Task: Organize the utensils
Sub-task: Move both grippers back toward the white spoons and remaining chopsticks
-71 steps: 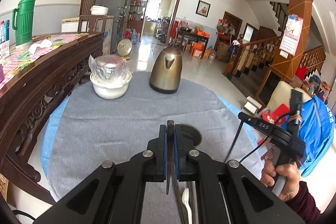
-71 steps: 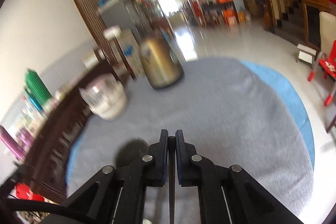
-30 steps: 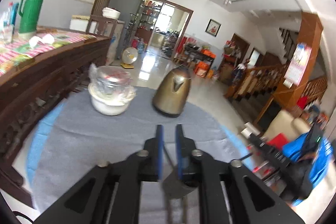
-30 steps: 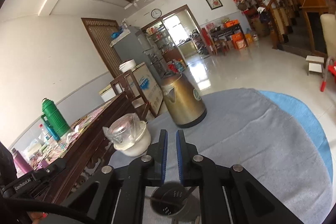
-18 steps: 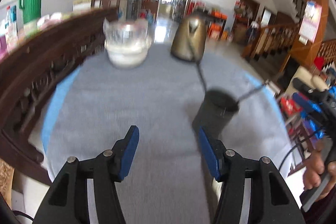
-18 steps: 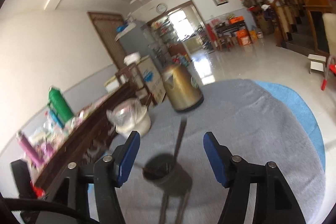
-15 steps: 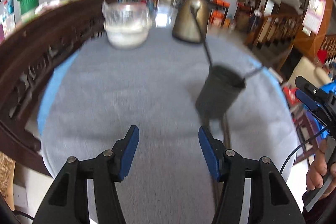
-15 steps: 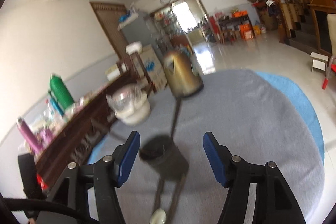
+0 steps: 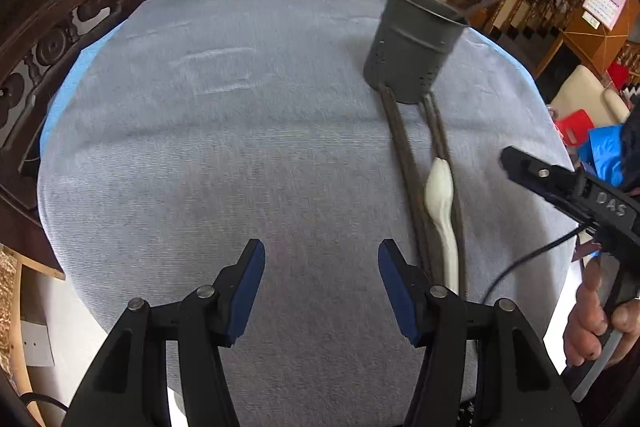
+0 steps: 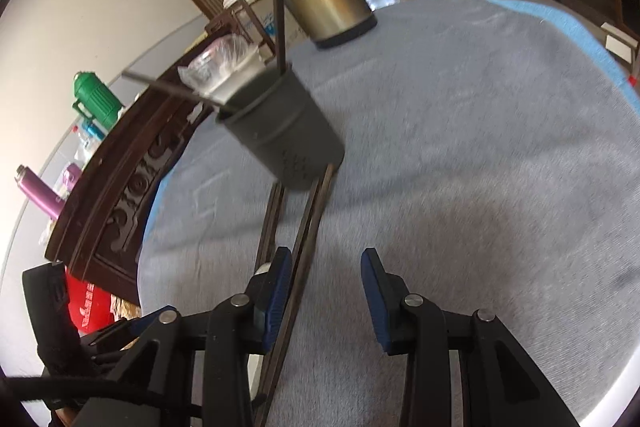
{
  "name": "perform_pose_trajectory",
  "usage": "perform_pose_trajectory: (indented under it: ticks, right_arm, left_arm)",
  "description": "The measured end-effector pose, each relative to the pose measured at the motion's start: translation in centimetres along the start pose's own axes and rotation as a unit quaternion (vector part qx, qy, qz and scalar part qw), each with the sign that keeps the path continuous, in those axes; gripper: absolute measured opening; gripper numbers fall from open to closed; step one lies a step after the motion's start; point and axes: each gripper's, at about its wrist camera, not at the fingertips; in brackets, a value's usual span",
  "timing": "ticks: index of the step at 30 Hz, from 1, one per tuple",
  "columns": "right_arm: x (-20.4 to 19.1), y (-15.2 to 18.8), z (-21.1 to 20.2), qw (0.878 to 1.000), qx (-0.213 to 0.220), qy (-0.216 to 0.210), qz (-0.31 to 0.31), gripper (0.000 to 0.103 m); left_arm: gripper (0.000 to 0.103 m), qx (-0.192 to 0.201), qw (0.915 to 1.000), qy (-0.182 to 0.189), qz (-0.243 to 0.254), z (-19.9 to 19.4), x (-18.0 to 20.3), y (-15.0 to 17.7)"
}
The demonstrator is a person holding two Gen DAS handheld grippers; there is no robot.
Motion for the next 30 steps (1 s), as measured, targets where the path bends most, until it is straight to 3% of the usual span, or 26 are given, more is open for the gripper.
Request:
perform_pose_trajectory:
  ticks: [7,16,20,21,25,27,30]
  right_arm:
    - [-0.5,-0.1,0.6,1.000,-0.017,-0.016,-0.006,0.039]
    - [-3.7,0.5,2.0,0.996,-0.048,-0.048,-0.053,0.040]
    - [-5.8,1.9,3.6,0.991,-0.080,-0.017,-0.103,0.042]
    - [-6.3,2.2,3.6,0.990,-0.069,-0.003,-0.120,0.043]
    - [-7.0,2.9,3.9,0.978,-0.034,0.103,-0.178,0.043]
    - [-5.8,2.1,3.3,0.971,-0.008,0.168,-0.171,0.042]
    - [-2.8,0.3,1.4,0.976,0.025,0.190,-0.106,0.042]
  left_arm:
    - [0.061,0.002,0.9994,0.006,0.034,0.2,1.6,-0.1]
    - [0.061,0.017,0.9996,-0.024,0.004,-0.2,-0.6,-0.1]
    - [0.061,0.027,0.9989,-0.038,-0.004,-0.8,-1.7,-0.1]
    - [0.061,0.027,0.9989,-0.038,-0.008,-0.9,-2.0,-0.2]
    - [0.061,0.027,0.9990,-0.033,-0.016,-1.0,-2.4,-0.3]
    - [0.061,0.027,0.9990,-0.033,-0.012,-1.0,-2.2,-0.3]
    - [0.061,0.026,0.9993,-0.027,-0.006,-1.0,-1.8,-0.2]
Point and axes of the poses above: each gripper's, at about its wrist camera, not at the fingertips, and z roughly the way its jaws point, x to its right, y to its underside, and after that the axes turned 4 degrees about -x, right-handed
